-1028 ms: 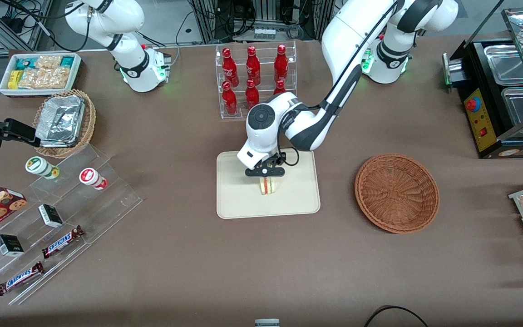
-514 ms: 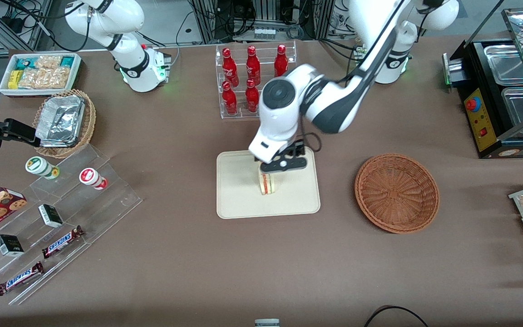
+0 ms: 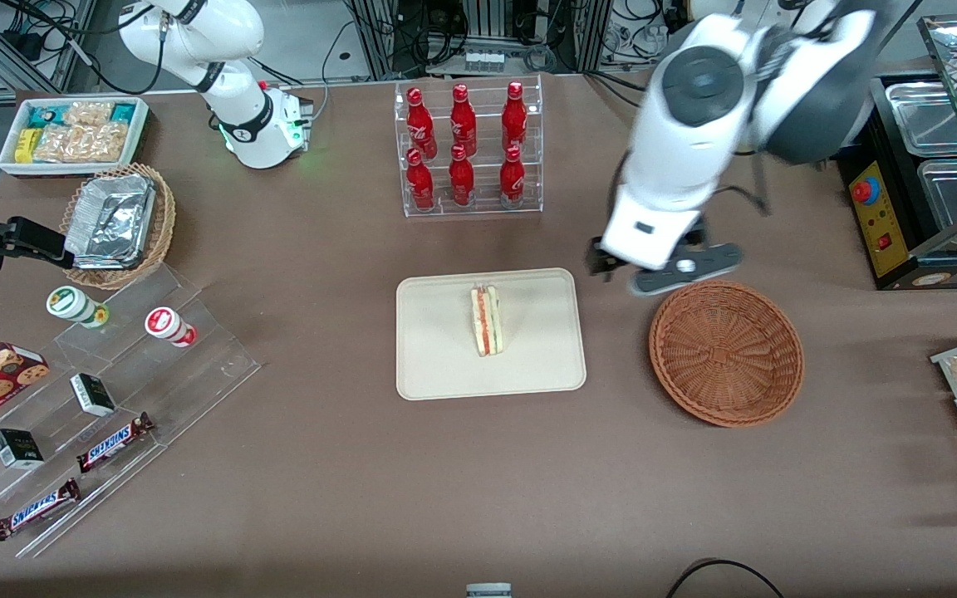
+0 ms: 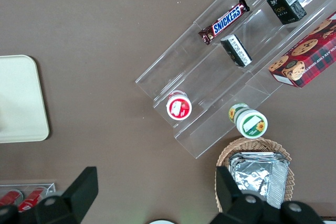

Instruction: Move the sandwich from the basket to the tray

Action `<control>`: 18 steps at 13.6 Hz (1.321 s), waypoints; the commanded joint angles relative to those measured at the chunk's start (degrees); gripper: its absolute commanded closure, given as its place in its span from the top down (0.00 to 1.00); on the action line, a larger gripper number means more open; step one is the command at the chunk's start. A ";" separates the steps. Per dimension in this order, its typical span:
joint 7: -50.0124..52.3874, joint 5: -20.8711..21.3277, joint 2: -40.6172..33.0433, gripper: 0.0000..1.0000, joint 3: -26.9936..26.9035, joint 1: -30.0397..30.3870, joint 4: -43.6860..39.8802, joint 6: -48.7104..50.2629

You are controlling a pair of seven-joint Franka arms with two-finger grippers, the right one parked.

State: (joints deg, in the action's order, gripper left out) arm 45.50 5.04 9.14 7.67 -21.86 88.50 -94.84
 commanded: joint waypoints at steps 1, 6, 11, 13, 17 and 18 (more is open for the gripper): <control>-6.18 -0.73 -4.91 1.00 0.59 5.14 2.21 3.24; -22.26 -2.48 -8.95 1.00 0.50 14.98 2.12 8.07; -37.38 -3.36 -10.54 1.00 -0.19 21.68 1.59 11.33; -41.87 -3.37 -11.42 1.00 -5.88 17.93 1.50 12.57; -44.79 -4.16 -10.81 1.00 -13.38 13.42 -0.77 12.48; -45.40 -4.07 -10.11 1.00 -13.30 13.68 -1.22 12.39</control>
State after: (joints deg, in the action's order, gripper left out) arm 1.50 1.53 -1.21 -4.93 -7.29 88.53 -83.00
